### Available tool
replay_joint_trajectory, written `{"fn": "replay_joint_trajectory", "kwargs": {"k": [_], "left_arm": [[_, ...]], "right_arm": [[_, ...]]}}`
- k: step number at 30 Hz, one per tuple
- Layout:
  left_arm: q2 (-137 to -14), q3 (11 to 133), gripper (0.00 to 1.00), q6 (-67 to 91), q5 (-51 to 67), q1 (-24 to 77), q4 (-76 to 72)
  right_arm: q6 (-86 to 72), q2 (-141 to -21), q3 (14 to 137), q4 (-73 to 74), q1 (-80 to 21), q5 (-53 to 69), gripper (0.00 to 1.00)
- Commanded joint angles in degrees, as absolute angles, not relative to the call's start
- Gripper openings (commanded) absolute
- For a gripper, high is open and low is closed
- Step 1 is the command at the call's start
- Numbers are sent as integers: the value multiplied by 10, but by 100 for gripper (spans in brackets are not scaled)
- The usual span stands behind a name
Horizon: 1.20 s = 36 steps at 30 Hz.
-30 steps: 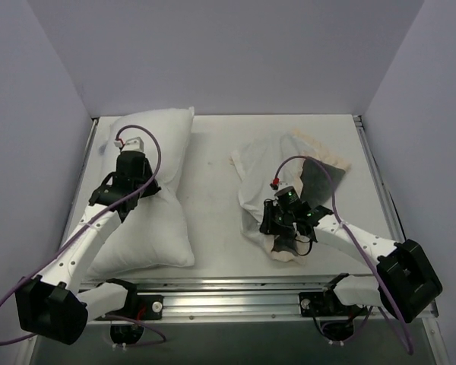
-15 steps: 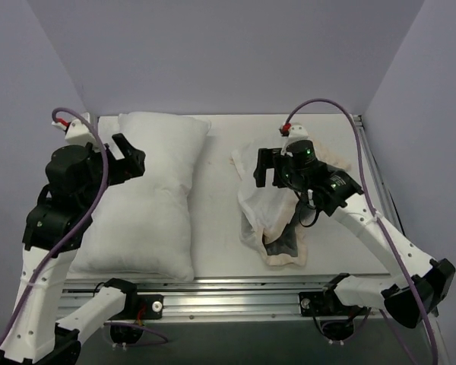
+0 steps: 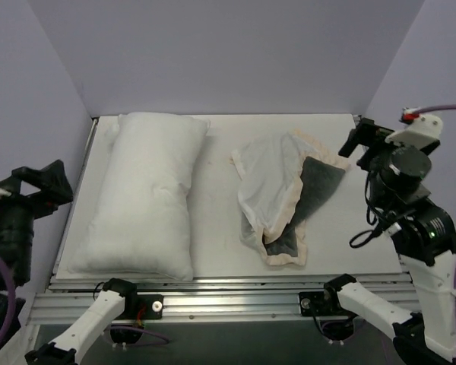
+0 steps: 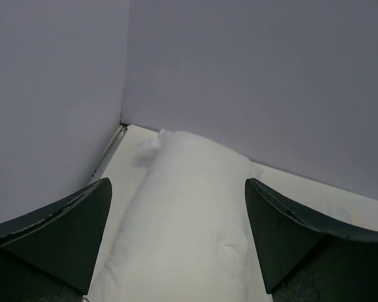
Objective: Remove the pillowcase from the pillow
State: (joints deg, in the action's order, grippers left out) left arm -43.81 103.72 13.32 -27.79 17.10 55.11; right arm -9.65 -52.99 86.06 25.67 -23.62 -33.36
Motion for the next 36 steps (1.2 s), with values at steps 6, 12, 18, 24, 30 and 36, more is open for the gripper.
{"fn": "replay_joint_trajectory", "kwargs": {"k": [6, 12, 18, 24, 30, 36], "left_arm": [[-395, 1076, 94, 69, -402, 184, 561], [-353, 1058, 94, 44, -456, 212, 545], [-313, 1005, 94, 29, -489, 224, 506], [-287, 946, 94, 9, -509, 232, 446], [-281, 911, 94, 12, -528, 254, 417], [-283, 904, 94, 17, -544, 274, 413]], "right_arm": [[-6, -417, 868, 224, -237, -403, 100], [24, -368, 827, 177, -238, -405, 100], [35, -349, 792, 156, -239, -420, 100], [40, -339, 767, 133, -246, -427, 100], [41, -344, 768, 144, -250, -436, 100], [47, -337, 755, 131, -257, -446, 100]]}}
